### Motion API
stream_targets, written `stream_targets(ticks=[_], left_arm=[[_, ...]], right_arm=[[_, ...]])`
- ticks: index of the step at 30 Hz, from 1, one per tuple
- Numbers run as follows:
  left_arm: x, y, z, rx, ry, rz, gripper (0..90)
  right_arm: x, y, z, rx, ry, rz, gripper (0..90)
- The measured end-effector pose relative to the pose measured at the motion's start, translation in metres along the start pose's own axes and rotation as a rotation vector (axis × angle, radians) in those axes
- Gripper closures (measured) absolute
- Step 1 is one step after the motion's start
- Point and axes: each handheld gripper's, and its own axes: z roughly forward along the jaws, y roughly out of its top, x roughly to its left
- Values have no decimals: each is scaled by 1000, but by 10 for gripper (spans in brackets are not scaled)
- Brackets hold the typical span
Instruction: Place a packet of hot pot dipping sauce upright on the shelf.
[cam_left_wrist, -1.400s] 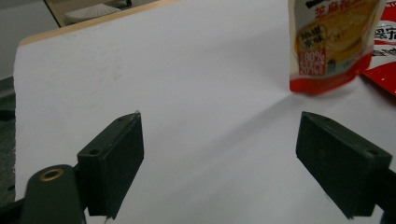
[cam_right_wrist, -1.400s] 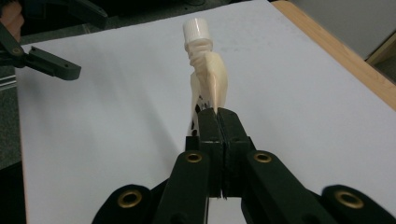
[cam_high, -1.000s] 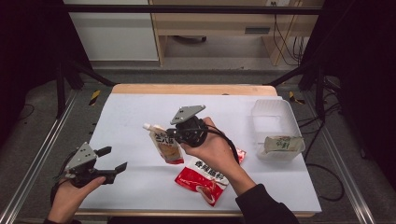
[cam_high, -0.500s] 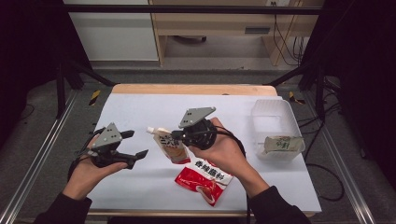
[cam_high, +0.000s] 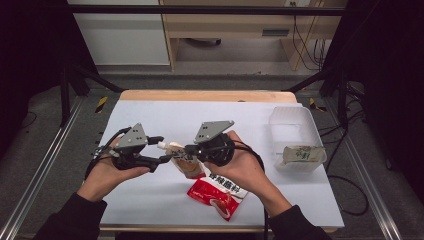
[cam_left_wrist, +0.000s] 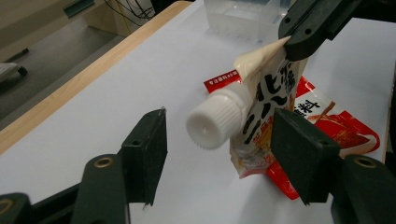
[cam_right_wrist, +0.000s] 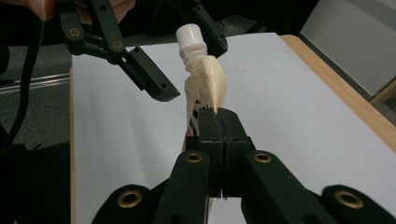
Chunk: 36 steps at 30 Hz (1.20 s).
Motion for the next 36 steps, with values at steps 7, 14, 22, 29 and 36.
stream_targets(ticks=[7,14,22,29,36], left_arm=[[-1,2,-2,-8,-8,5,515],[2,1,-6,-29,-22,-32,643],[-2,8,-5,2,-36,-12,690],[-5,17,-7,20,-56,25,716],[-8,24,-6,34,-52,47,721]], right_arm=[[5,0,4,4,10,-3,900],[3,-1,6,0,4,5,900],[0,-6,6,3,-2,36,900],[-1,-10,2,0,-1,37,899],[-3,-11,0,17,7,62,892]])
